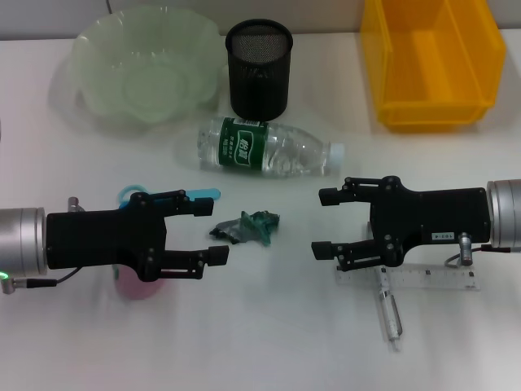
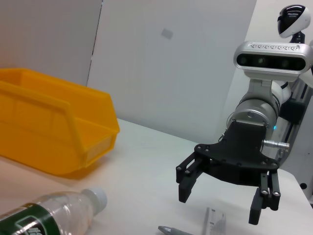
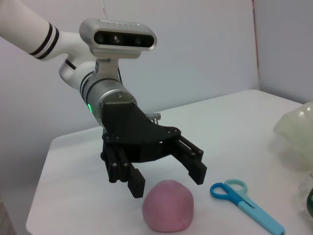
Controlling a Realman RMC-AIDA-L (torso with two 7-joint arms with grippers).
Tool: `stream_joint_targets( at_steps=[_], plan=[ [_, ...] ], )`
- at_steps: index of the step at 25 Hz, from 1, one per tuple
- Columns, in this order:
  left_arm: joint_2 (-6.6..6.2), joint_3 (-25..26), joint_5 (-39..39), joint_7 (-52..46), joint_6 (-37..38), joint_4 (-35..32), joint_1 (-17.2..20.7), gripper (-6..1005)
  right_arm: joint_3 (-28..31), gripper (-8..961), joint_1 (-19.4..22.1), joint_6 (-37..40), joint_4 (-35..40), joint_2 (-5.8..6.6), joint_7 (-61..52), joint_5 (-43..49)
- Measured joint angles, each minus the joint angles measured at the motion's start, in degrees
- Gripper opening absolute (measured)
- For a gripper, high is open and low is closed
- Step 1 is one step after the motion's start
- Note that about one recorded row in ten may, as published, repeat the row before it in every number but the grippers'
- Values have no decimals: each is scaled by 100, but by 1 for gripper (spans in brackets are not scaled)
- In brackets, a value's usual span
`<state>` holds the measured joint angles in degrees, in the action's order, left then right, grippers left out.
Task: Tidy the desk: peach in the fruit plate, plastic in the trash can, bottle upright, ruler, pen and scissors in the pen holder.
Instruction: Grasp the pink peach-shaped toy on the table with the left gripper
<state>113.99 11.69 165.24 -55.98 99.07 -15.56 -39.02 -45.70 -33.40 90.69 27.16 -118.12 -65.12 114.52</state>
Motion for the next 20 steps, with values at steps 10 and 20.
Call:
stream_joint_targets(
  at_steps=[10,20],
  plan=[
    [8,0,-1,-1,-3,-7,0,814,0,834,0,-45,-1,0,0,0],
    [-9,0,-1,-64,69,-309,14,814,0,834,0,-61,0,1,0,0]
  ],
)
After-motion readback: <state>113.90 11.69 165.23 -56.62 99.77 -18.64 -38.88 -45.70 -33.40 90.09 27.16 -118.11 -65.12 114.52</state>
